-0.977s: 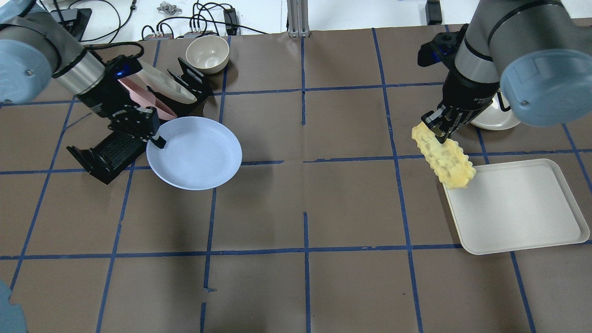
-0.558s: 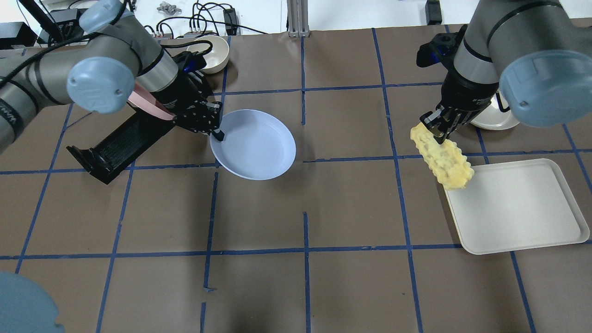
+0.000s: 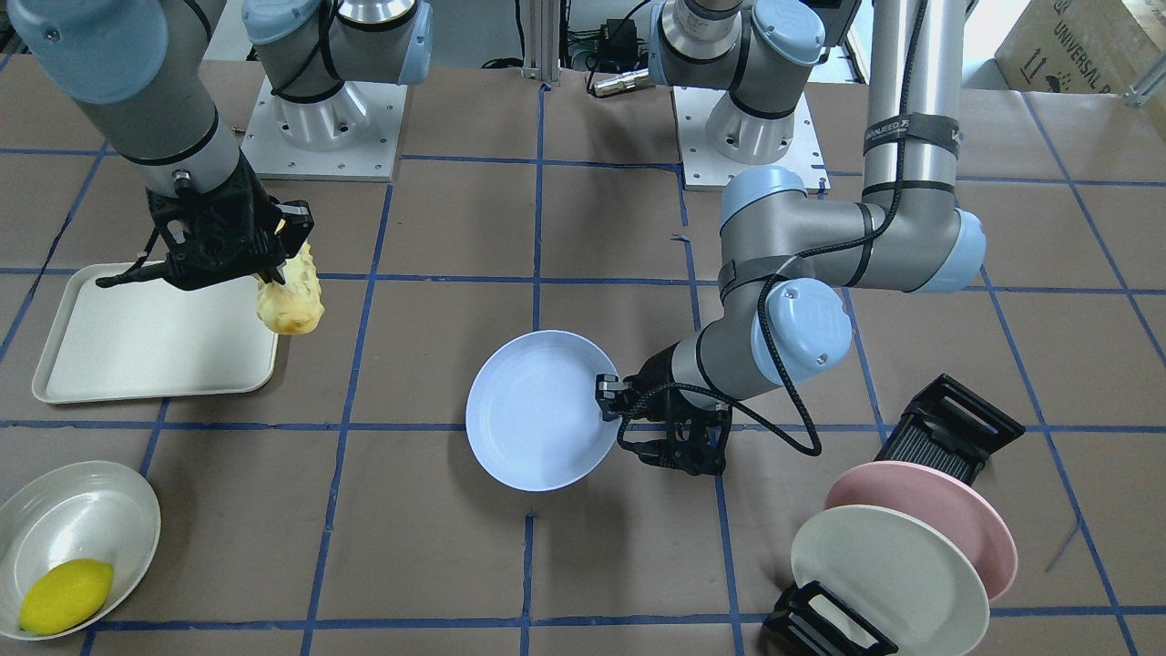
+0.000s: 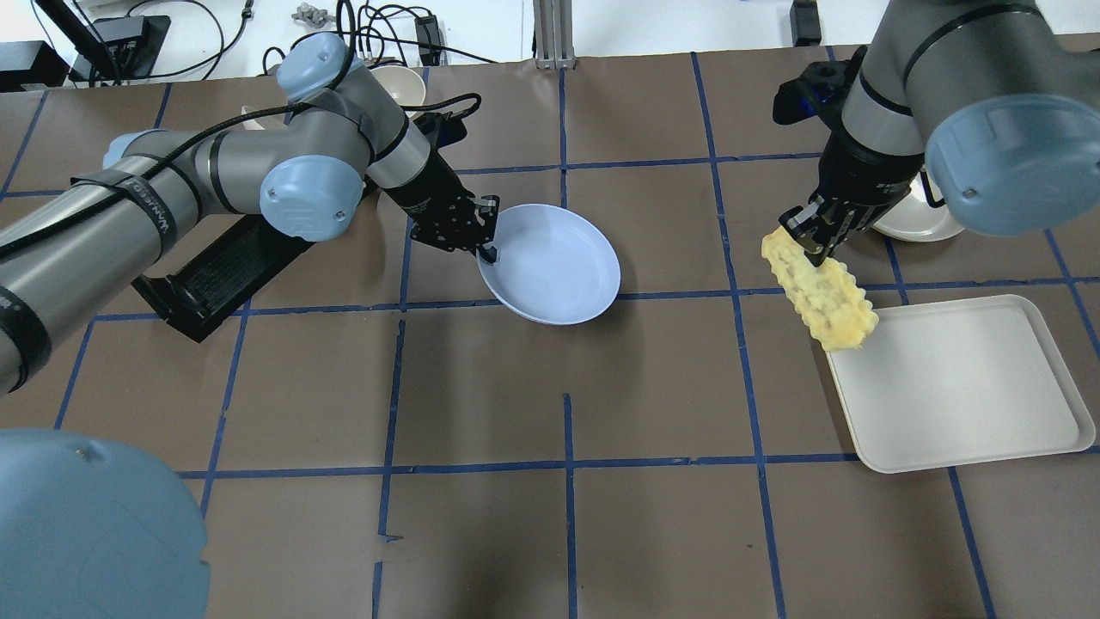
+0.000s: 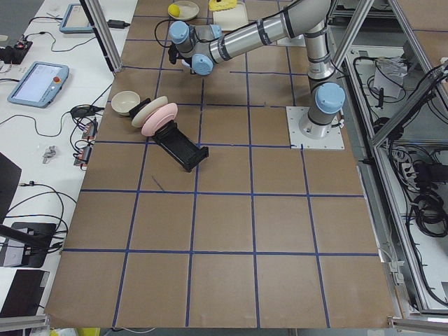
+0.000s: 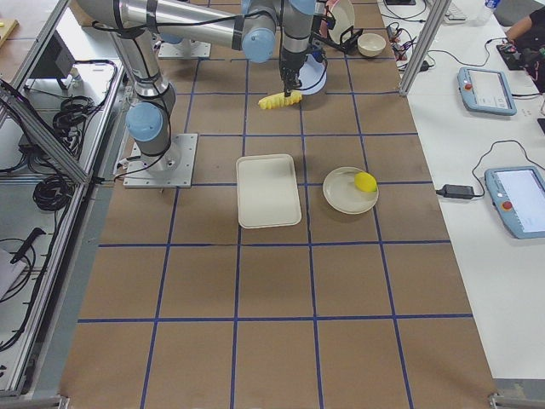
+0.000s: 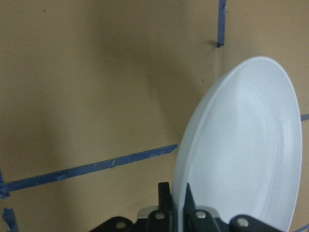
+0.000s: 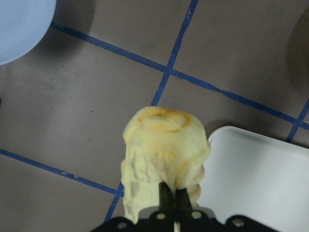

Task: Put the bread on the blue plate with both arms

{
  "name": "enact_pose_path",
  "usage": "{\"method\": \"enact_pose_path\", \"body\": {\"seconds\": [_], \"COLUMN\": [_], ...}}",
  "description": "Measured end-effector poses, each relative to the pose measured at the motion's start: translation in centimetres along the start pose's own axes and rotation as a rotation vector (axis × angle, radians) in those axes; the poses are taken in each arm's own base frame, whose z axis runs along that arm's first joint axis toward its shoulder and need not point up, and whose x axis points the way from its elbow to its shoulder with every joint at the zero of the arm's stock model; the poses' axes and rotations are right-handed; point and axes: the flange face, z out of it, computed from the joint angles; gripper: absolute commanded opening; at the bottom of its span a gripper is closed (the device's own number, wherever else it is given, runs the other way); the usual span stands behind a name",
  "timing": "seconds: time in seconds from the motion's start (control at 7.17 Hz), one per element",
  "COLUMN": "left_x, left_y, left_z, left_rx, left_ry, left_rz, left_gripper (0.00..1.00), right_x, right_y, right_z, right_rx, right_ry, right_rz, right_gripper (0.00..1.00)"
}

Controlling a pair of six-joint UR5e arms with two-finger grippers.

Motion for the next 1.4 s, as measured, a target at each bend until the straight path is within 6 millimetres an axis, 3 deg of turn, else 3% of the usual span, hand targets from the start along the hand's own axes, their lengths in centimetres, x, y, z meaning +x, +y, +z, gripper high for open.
{"method": "enact_pose_path", "body": {"seconds": [0.14,0.28,0.56,0.84,0.98,1.4], "left_x": [0.3,0.1,-0.6,-0.6,-0.9,-3.4], "left_y": [0.0,0.0,0.6,0.8,1.1,3.7], "left_z": [1.0,2.2,3.8,2.8,1.4,-7.1], "left_rx": [0.004,0.021,0.049,0.076,0.095,0.119], "left_ry": [0.0,0.0,-0.005,-0.02,-0.063,-0.196], "left_rz": [0.001,0.006,0.008,-0.047,-0.069,-0.129], "left_gripper": [0.12,0.23,1.0,1.0,1.0,1.0], "right_x": [0.0,0.0,-0.3,-2.2,-4.6,-12.8], "right_y": [0.0,0.0,0.3,-0.5,-1.5,-6.7], "right_z": [0.1,0.3,0.9,0.8,0.7,0.6], "right_rx": [0.0,-0.003,-0.011,0.016,0.04,0.135], "right_ry": [-0.001,-0.003,-0.008,0.006,0.017,0.017], "right_rz": [-0.001,-0.006,-0.007,-0.006,-0.026,-0.163], "right_gripper": [0.1,0.1,0.16,0.16,0.17,0.29]}}
